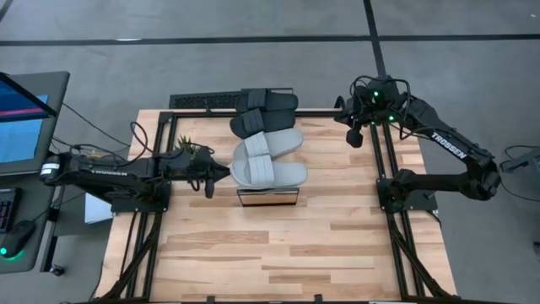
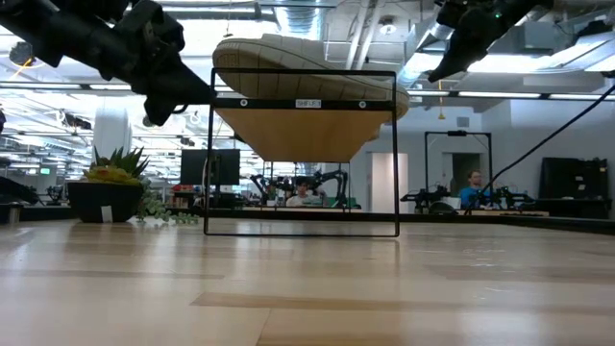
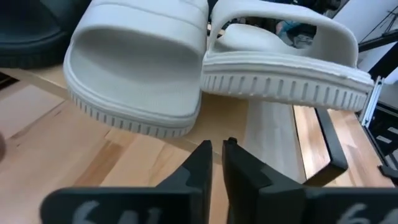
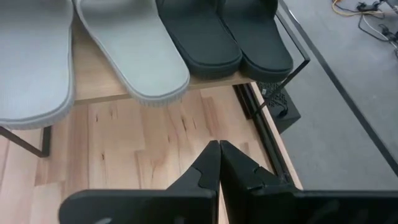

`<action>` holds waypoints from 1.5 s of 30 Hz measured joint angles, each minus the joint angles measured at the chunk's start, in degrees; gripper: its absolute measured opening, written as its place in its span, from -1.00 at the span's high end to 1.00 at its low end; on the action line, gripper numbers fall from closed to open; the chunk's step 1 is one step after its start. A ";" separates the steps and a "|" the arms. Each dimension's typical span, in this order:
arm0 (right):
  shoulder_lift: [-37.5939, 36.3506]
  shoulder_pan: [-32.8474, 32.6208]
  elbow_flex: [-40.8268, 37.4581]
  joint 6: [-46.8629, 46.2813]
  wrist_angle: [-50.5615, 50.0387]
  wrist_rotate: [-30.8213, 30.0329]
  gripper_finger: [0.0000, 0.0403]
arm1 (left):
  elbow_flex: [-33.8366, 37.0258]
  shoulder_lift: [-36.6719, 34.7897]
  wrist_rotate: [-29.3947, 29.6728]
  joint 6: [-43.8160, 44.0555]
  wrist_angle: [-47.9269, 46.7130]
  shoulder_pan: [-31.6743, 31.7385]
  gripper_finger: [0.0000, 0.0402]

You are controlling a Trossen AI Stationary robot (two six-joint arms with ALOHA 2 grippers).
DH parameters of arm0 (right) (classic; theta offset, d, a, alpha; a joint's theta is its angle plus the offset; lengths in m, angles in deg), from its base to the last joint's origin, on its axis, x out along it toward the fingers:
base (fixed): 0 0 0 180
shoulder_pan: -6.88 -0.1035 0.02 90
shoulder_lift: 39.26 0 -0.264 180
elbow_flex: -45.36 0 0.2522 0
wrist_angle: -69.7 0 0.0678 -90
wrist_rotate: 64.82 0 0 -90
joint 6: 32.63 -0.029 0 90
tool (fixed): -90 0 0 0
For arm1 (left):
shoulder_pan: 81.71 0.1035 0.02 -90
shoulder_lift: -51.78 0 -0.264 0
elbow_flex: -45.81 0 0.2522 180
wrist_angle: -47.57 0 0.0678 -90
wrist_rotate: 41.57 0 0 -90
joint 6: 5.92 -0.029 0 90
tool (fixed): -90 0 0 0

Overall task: Pick and place slides into the shelf
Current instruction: Adjust the top gray slide on the shelf

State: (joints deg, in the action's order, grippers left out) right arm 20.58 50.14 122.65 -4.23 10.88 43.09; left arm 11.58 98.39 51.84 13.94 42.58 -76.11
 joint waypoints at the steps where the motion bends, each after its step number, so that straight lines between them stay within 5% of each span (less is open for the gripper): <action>1: 0.00 0.00 0.00 0.00 0.02 0.00 1.00 | 0.00 0.39 0.14 -0.02 0.42 0.00 0.88; 16: 0.00 -0.04 0.00 -0.02 0.02 0.00 1.00 | 0.00 6.97 4.38 1.64 5.96 0.11 1.00; 45: 0.04 -0.04 0.00 0.00 -1.31 0.00 1.00 | 0.00 6.97 14.89 -1.01 8.60 2.38 1.00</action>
State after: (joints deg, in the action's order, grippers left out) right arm 20.62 50.10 122.65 -4.23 9.57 43.09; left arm 11.58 105.36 66.73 12.92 51.18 -73.72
